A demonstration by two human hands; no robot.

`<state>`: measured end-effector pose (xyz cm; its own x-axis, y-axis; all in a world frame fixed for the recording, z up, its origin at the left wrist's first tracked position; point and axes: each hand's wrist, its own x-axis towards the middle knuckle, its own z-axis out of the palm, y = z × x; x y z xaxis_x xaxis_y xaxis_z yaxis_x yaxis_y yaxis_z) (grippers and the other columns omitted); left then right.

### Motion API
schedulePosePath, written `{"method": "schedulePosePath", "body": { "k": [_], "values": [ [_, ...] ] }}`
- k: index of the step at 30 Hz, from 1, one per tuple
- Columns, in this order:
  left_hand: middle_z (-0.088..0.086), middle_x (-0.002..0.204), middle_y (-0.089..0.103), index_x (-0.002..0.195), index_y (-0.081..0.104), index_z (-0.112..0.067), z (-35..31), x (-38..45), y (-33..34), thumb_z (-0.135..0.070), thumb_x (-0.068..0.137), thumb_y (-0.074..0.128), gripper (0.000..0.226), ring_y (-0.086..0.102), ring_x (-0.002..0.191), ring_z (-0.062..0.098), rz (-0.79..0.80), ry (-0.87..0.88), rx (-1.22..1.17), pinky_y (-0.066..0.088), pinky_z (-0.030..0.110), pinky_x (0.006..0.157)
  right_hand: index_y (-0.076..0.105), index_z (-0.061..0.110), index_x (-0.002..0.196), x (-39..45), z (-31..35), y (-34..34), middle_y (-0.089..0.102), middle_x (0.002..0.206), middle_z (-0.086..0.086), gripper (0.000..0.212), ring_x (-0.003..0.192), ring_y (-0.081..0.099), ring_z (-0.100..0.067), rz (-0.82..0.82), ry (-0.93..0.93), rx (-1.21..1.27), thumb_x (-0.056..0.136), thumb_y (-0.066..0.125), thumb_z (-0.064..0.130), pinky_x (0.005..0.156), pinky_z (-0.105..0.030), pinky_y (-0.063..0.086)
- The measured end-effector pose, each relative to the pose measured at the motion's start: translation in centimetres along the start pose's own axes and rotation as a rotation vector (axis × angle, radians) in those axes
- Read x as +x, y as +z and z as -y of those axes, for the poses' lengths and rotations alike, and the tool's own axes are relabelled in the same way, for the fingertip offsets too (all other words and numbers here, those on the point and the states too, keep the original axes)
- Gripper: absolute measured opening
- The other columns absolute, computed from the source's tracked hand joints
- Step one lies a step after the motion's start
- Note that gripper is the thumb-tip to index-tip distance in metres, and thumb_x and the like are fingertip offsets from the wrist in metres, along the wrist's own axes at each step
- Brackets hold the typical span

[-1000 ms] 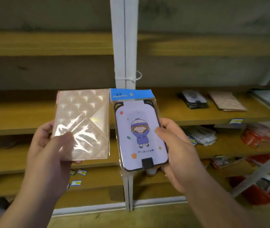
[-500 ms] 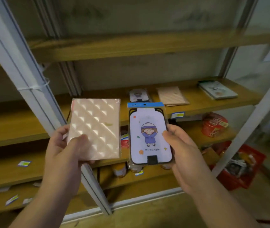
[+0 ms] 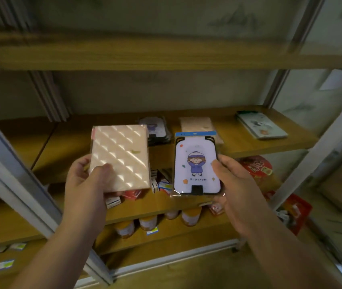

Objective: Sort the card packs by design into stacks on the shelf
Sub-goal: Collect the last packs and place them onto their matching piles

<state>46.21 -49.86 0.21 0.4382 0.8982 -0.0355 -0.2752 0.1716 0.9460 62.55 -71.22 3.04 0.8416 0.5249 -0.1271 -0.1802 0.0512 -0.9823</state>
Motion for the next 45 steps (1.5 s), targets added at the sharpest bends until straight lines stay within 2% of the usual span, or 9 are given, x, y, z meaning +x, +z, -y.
{"method": "schedulePosePath", "body": {
  "k": [10, 13, 16, 20, 23, 26, 36, 40, 45],
  "values": [
    [-0.006, 0.099, 0.077, 0.113, 0.063, -0.036, -1.0, 7.9, -0.3, -0.025, 0.076, 0.072, 0.040, 0.077, 0.085, 0.023, -0.074, 0.046, -0.040, 0.059, 0.038, 0.059, 0.066, 0.016, 0.096, 17.8, 2.5, 8.1, 0.079, 0.083, -0.001, 0.013, 0.074, 0.075, -0.015, 0.094, 0.023, -0.186, 0.103, 0.056, 0.019, 0.055, -0.023, 0.057],
    [-0.005, 0.100, 0.077, 0.114, 0.062, -0.034, -0.8, 8.4, 0.2, -0.023, 0.076, 0.071, 0.041, 0.077, 0.082, 0.021, -0.081, 0.038, -0.044, 0.057, 0.032, 0.051, 0.067, 0.011, 0.093, 21.6, 2.1, 9.9, 0.076, 0.094, -0.011, 0.009, 0.083, 0.074, -0.024, 0.088, 0.027, -0.246, 0.098, 0.063, 0.017, 0.059, -0.028, 0.059],
    [-0.007, 0.100, 0.077, 0.110, 0.063, -0.039, -0.4, 8.4, 0.7, -0.026, 0.074, 0.073, 0.039, 0.077, 0.082, 0.022, -0.069, 0.031, -0.034, 0.055, 0.029, 0.049, 0.065, 0.013, 0.082, 23.7, 1.0, 10.2, 0.071, 0.087, -0.012, 0.017, 0.071, 0.067, -0.023, 0.077, -0.045, -0.508, 0.092, 0.068, 0.027, 0.049, -0.027, 0.051],
    [-0.007, 0.100, 0.076, 0.107, 0.064, -0.041, -0.1, 8.0, 1.6, -0.029, 0.072, 0.074, 0.038, 0.077, 0.083, 0.021, -0.102, 0.028, -0.014, 0.055, 0.029, 0.049, 0.060, 0.019, 0.075, 24.4, 0.4, 8.4, 0.069, 0.083, -0.007, 0.031, 0.075, 0.064, -0.023, 0.091, -0.147, -0.893, 0.081, 0.064, 0.049, 0.062, -0.036, 0.051],
    [-0.007, 0.101, 0.077, 0.105, 0.065, -0.041, 0.0, 7.3, 3.0, -0.029, 0.072, 0.074, 0.036, 0.077, 0.085, 0.022, -0.118, 0.032, -0.008, 0.056, 0.029, 0.053, 0.068, 0.025, 0.096, 24.2, 0.5, 6.5, 0.072, 0.097, -0.002, 0.030, 0.079, 0.062, -0.013, 0.218, -0.211, -0.964, 0.084, 0.059, 0.050, 0.064, -0.030, 0.053],
    [-0.005, 0.101, 0.077, 0.106, 0.066, -0.039, 0.4, 6.2, 5.1, -0.028, 0.072, 0.075, 0.037, 0.076, 0.087, 0.023, -0.141, 0.032, -0.019, 0.059, 0.033, 0.059, 0.062, 0.018, 0.133, 23.7, 1.6, 4.1, 0.069, 0.123, -0.003, 0.054, 0.110, 0.064, -0.022, 0.209, -0.274, -0.976, 0.087, 0.060, 0.047, 0.087, -0.031, 0.051],
    [-0.002, 0.101, 0.074, 0.116, 0.058, -0.026, 3.0, 5.3, 17.6, -0.017, 0.088, 0.073, 0.033, 0.075, 0.081, 0.013, -0.035, 0.016, 0.183, 0.058, 0.026, 0.060, 0.063, 0.032, 0.126, 19.9, 3.4, -9.3, 0.052, 0.104, 0.016, 0.039, 0.091, 0.057, 0.000, 0.132, -0.422, -0.940, 0.088, 0.064, 0.040, 0.071, -0.024, 0.046],
    [0.007, 0.112, 0.069, 0.119, 0.052, -0.018, 5.0, 5.7, 23.7, -0.019, 0.088, 0.075, 0.038, 0.074, 0.090, 0.023, 0.057, -0.029, 0.313, 0.063, 0.043, 0.073, 0.059, 0.039, 0.128, 19.1, 4.0, -12.7, 0.055, 0.112, 0.017, 0.048, 0.091, 0.055, 0.004, 0.149, -0.422, -0.967, 0.084, 0.058, 0.057, 0.068, -0.019, 0.042],
    [0.013, 0.116, 0.066, 0.123, 0.055, -0.004, 6.9, 7.4, 27.6, -0.026, 0.090, 0.073, 0.043, 0.061, 0.099, 0.028, 0.022, 0.068, 0.738, 0.051, 0.038, 0.078, 0.059, 0.036, 0.130, 17.9, 4.2, -15.6, 0.054, 0.117, 0.017, 0.059, 0.097, 0.052, 0.007, 0.202, -0.440, -0.957, 0.078, 0.054, 0.063, 0.072, -0.015, 0.039]
  ]
}}
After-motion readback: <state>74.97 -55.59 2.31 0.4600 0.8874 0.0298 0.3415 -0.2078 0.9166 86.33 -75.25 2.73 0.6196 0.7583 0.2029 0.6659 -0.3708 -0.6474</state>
